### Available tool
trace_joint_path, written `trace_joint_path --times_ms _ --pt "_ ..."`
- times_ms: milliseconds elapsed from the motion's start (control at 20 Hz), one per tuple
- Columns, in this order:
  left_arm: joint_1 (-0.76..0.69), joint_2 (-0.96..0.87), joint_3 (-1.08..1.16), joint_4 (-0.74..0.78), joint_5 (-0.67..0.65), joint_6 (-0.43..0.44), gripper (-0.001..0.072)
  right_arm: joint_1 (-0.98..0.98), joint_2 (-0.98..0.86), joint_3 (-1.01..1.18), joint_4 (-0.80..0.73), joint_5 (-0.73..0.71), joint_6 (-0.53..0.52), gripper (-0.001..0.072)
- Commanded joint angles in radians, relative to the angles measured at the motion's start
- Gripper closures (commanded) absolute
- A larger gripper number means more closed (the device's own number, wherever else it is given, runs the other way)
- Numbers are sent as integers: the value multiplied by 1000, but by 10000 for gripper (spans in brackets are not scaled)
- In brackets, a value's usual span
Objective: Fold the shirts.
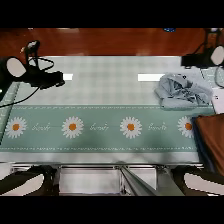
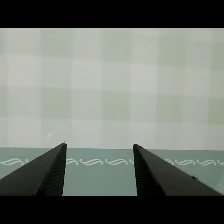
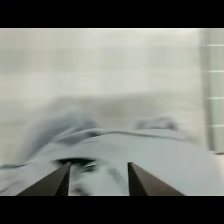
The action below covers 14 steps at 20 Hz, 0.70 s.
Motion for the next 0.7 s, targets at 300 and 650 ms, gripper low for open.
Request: trace_joint_path --times_ms 300,650 --pt "-32 5 -17 4 -58 -29 197 -256 -336 56 232 154 -49 296" --pt "-79 -5 -47 2 -32 -44 197 -181 -415 58 316 165 -71 659"
